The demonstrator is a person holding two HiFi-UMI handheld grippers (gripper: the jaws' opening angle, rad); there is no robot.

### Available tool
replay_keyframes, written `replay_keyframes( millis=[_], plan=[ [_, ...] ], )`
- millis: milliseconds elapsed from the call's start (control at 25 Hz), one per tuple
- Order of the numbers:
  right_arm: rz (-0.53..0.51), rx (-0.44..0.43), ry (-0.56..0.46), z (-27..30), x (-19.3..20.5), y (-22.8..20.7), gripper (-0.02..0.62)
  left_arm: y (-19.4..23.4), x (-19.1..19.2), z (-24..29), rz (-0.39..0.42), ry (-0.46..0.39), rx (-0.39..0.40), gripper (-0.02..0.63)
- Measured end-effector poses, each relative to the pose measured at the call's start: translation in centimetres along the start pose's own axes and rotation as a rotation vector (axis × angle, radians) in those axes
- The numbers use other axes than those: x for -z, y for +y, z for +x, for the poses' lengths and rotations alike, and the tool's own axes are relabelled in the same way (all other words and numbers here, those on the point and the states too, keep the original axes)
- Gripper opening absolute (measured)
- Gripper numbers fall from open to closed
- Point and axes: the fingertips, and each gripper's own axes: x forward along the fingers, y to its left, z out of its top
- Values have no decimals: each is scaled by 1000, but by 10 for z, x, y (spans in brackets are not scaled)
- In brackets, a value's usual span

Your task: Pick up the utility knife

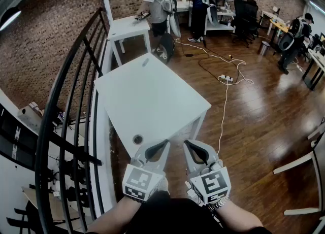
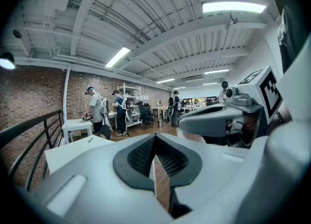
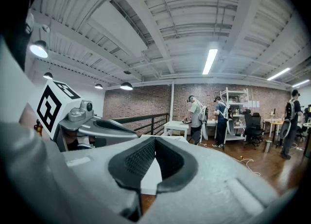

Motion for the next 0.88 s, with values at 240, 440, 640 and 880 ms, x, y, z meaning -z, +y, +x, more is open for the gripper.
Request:
replay_keyframes(
  millis=[240,440,640,880],
  plan=[
    [-5,29,11,61,-3,-30,-8,49,-5,43,-5,-14,31,15],
    [7,60,57,112,5,-52,-8,93,-9,76,-17,-13,70,17],
    [17,103,59,156,-16,-68,-8,128,-16,103,-26,-18,114,15],
    [3,99,80,187,-22,-72,-8,158,-21,115,-48,-28,115,15]
  ],
)
